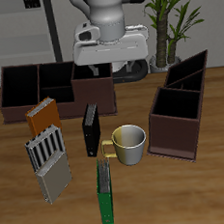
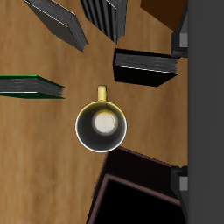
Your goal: Place the green book into the left desk caddy's right compartment
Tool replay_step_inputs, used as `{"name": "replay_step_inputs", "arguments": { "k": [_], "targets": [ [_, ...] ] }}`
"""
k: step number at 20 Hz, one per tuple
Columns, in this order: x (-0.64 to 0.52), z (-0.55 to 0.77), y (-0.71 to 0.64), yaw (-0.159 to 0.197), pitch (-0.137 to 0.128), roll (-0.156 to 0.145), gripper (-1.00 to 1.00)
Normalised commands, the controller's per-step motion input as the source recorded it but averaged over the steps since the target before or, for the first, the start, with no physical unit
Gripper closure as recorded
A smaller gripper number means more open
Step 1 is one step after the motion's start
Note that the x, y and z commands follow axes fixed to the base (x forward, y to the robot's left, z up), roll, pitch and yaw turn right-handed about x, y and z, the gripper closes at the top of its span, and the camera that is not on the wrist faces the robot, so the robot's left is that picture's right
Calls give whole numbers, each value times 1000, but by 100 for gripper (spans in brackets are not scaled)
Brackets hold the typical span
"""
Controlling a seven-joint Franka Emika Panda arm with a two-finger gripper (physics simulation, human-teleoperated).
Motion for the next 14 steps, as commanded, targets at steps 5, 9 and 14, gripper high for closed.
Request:
{"name": "replay_step_inputs", "arguments": {
  "k": [5, 9, 14],
  "targets": [
    [367, 130, 155, 19, -26, 6, -100],
    [369, 161, -249, -9, -11, -4, -100],
    [349, 125, -308, 39, -40, 11, -100]
  ]
}}
